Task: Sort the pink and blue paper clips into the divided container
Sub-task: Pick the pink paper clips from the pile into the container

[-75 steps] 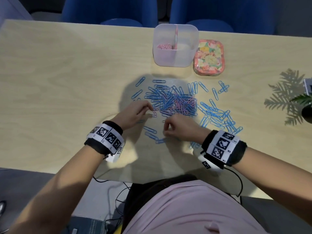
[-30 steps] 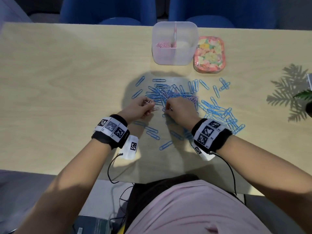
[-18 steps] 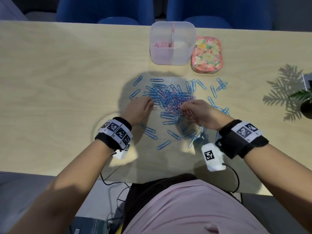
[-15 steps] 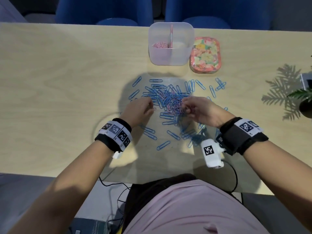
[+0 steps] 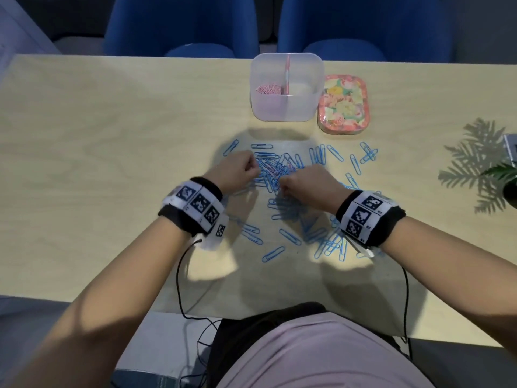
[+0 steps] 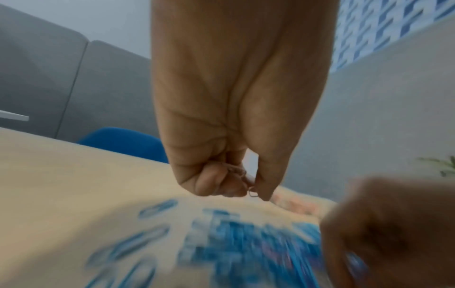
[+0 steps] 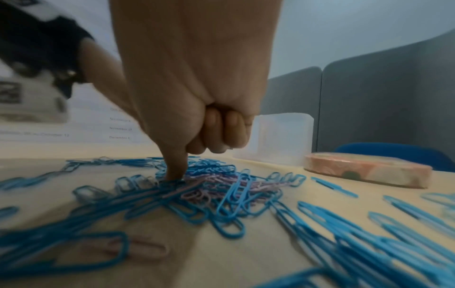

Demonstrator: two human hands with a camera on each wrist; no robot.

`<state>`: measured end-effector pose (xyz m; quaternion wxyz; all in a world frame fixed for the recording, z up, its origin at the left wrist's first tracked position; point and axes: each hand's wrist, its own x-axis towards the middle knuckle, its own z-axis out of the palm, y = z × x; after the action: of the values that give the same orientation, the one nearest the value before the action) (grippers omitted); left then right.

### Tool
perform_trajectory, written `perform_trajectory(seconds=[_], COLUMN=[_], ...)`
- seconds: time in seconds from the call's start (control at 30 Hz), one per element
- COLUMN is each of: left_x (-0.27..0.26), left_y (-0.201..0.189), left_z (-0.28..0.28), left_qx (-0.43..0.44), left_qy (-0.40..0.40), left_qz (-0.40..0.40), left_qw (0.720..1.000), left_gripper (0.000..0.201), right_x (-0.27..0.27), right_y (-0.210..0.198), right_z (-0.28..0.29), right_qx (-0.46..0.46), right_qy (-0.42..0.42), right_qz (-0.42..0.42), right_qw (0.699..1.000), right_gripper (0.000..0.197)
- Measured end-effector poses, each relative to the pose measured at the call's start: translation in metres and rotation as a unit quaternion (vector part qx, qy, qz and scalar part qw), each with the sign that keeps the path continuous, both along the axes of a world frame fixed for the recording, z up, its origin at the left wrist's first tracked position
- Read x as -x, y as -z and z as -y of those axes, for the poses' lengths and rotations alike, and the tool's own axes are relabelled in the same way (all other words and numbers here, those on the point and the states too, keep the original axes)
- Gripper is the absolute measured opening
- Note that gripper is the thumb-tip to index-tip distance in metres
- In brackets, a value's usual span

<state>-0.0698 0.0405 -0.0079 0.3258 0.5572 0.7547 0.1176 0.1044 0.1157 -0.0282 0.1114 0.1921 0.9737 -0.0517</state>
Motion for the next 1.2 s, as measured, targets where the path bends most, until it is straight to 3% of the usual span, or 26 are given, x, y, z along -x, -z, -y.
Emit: perform_trajectory(seconds=[0.07, 0.13, 0.17, 0.2, 0.27, 0.37, 0.5, 0.6, 0.67, 0.73, 0.83, 0.87, 0.9, 0.93, 1.03, 1.1, 1.13, 1.2], left_x=[0.009, 0.016, 0.018, 0.02, 0.024, 0.032, 0.04, 0.044, 0.047, 0.048, 0.043, 0.04, 0.036, 0.032, 0.025, 0.019, 0.016, 0.011], left_y=[-0.016, -0.033, -0.041, -0.048, -0.056, -0.053, -0.043, -0.045, -0.045, -0.038, -0.016, -0.008, -0.001, 0.006, 0.019, 0.022, 0.023, 0.026], left_z=[-0.028, -0.06, -0.076, -0.091, -0.12, -0.152, -0.167, -0.157, -0.139, -0.112, -0.066, -0.052, -0.04, -0.03, -0.013, -0.01, -0.009, -0.01], left_qx=[-0.032, -0.067, -0.086, -0.094, -0.099, -0.084, -0.046, -0.122, -0.208, -0.28, -0.257, -0.222, -0.185, -0.149, -0.08, -0.07, -0.072, -0.069], left_qy=[-0.024, -0.046, -0.058, -0.075, -0.099, -0.117, -0.131, -0.168, -0.208, -0.224, -0.199, -0.188, -0.173, -0.156, -0.117, -0.095, -0.075, -0.025], left_qz=[0.001, 0.008, 0.017, 0.027, 0.029, -0.007, 0.031, 0.096, 0.139, 0.159, 0.138, 0.129, 0.123, 0.12, 0.084, 0.048, 0.035, 0.008], left_qw=[0.999, 0.997, 0.994, 0.992, 0.99, 0.99, 0.99, 0.973, 0.946, 0.92, 0.936, 0.948, 0.96, 0.969, 0.986, 0.992, 0.994, 0.997], left_gripper=[0.006, 0.008, 0.004, 0.005, 0.013, 0.015, 0.042, 0.035, 0.032, 0.028, 0.025, 0.025, 0.024, 0.023, 0.018, 0.015, 0.014, 0.015], right_x=[-0.005, -0.012, -0.014, -0.015, -0.016, -0.018, -0.01, 0.011, 0.035, 0.065, 0.105, 0.112, 0.116, 0.12, 0.125, 0.125, 0.122, 0.107], right_y=[0.004, 0.005, 0.003, -0.001, -0.013, -0.036, -0.056, -0.071, -0.081, -0.089, -0.097, -0.095, -0.095, -0.093, -0.089, -0.093, -0.095, -0.091], right_z=[0.0, 0.002, 0.002, -0.001, -0.011, -0.027, -0.056, -0.085, -0.105, -0.125, -0.142, -0.148, -0.15, -0.155, -0.159, -0.146, -0.135, -0.107], right_qx=[0.02, 0.128, 0.21, 0.293, 0.436, 0.565, 0.64, 0.676, 0.697, 0.7, 0.694, 0.671, 0.644, 0.632, 0.63, 0.635, 0.615, 0.543], right_qy=[0.01, 0.068, 0.115, 0.174, 0.309, 0.422, 0.485, 0.521, 0.513, 0.502, 0.518, 0.529, 0.525, 0.524, 0.508, 0.491, 0.482, 0.437], right_qz=[-0.02, -0.09, -0.137, -0.186, -0.241, -0.222, -0.247, -0.272, -0.298, -0.325, -0.337, -0.324, -0.29, -0.257, -0.229, -0.275, -0.307, -0.337], right_qw=[1.0, 0.985, 0.961, 0.921, 0.811, 0.673, 0.543, 0.444, 0.403, 0.391, 0.369, 0.405, 0.475, 0.51, 0.541, 0.529, 0.543, 0.633], right_gripper=[0.018, 0.016, 0.011, 0.01, 0.017, 0.024, 0.019, 0.023, 0.028, 0.028, 0.019, 0.022, 0.037, 0.048, 0.057, 0.04, 0.027, 0.009])
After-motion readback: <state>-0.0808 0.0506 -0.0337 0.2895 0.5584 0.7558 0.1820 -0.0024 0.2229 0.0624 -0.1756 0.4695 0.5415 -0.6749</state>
